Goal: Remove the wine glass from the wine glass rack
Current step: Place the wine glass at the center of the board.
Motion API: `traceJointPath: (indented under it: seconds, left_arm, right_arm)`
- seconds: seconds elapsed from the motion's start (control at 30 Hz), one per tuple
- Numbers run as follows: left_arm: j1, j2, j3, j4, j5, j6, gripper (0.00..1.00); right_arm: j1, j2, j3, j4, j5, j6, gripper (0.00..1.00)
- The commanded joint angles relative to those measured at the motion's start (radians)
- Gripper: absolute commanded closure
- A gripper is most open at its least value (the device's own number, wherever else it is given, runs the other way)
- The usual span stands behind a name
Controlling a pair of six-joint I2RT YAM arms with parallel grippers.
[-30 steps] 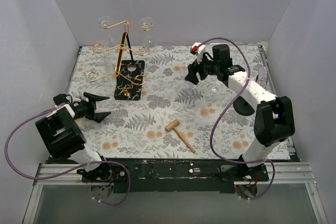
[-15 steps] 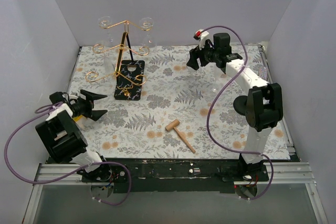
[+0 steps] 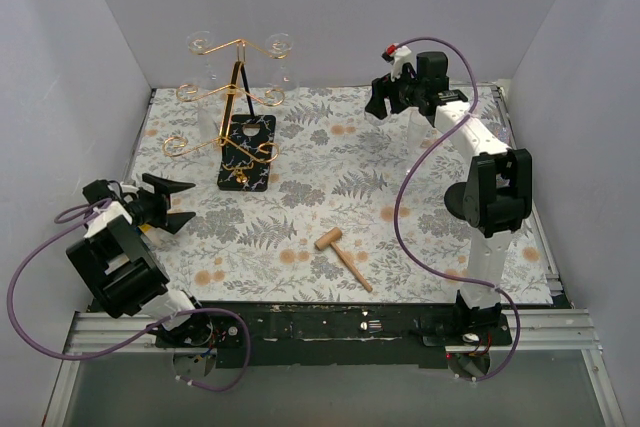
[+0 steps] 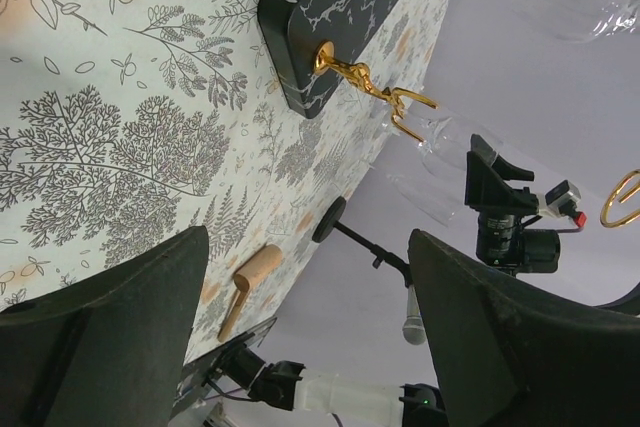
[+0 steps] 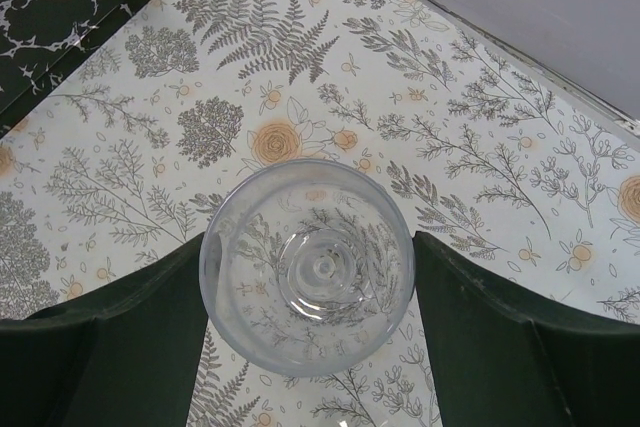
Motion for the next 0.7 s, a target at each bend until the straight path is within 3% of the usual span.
traceJointPath:
  seconds: [0.0,0.13,0.27,0.67]
  left_arm:
    - [0.015,-0.052,0.002,-0.010,0.001,0.013,0.19]
    - [0.023,-0.057,0.000,-0.008,0.002,0.011,0.19]
    - [0.027,-0.057,-0.008,0.001,0.008,0.005,0.19]
    - [0.029,-0.041,-0.026,0.033,0.027,-0.024,0.18]
  right_arm:
    - [-0.010,0.024,0.063,-0.001,0.032,0.050,0.48]
    - [-0.010,0.018,0.060,0.005,0.015,0.063,0.25]
    - [-0.010,0.014,0.066,0.015,0.006,0.075,0.14]
    - [-0.001,-0.032,0.059,0.017,-0.005,0.060,0.10]
